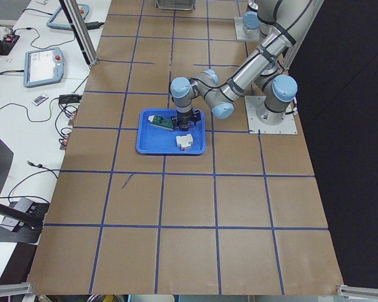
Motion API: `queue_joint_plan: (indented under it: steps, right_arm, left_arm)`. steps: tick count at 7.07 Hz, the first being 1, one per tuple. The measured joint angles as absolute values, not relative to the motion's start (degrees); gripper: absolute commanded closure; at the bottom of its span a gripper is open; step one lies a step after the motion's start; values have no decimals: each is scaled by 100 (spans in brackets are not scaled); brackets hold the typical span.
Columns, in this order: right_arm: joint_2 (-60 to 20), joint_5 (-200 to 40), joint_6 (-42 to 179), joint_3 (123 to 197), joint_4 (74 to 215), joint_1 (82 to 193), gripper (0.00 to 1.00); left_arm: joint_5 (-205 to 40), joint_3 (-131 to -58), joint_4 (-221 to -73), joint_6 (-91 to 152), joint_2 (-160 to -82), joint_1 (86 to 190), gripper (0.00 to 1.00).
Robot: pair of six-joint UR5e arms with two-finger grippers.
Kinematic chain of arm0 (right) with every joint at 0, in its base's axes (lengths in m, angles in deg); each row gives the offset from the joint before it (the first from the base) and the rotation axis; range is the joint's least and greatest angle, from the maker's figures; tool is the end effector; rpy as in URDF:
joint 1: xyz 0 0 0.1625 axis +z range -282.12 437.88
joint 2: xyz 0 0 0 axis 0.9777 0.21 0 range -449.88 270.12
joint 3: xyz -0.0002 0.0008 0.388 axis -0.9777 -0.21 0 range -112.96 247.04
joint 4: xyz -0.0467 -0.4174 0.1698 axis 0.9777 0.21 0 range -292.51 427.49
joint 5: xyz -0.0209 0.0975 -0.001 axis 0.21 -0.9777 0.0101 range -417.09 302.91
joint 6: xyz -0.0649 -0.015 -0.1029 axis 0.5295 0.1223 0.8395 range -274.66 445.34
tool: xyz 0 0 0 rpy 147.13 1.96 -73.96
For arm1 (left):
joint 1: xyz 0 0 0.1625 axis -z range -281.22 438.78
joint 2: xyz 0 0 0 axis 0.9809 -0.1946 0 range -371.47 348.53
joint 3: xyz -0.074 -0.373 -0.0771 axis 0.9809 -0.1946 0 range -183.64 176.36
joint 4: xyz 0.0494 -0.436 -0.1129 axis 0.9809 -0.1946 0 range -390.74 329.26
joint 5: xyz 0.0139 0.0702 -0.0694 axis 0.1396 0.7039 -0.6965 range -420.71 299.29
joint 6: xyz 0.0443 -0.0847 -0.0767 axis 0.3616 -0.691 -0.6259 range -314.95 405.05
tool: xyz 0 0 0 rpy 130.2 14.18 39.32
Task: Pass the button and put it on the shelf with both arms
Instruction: 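Lift the red button with the left gripper while the right arm moves inward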
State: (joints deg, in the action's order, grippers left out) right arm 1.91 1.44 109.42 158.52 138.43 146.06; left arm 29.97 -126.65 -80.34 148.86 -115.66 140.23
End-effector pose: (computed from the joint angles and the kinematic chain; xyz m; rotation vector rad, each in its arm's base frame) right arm 0.0042 -0.5205 0.4215 0.0671 2.5133 0.1060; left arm 0.1107 -0.4793 0.0875 -1.8549 -2.4044 -0.0895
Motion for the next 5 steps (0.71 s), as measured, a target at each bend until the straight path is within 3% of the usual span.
queue_joint_plan:
  steps: [1, 5]
  right_arm:
    - [114, -352, 10972, 15865, 13719, 14802, 0]
    - [63, -1112, 11305, 15869, 13656, 15613, 0]
  left_arm:
    - [2988, -12651, -8032, 14889, -11571, 14022, 100]
    - [2909, -12433, -8266, 14886, -11167, 14113, 100]
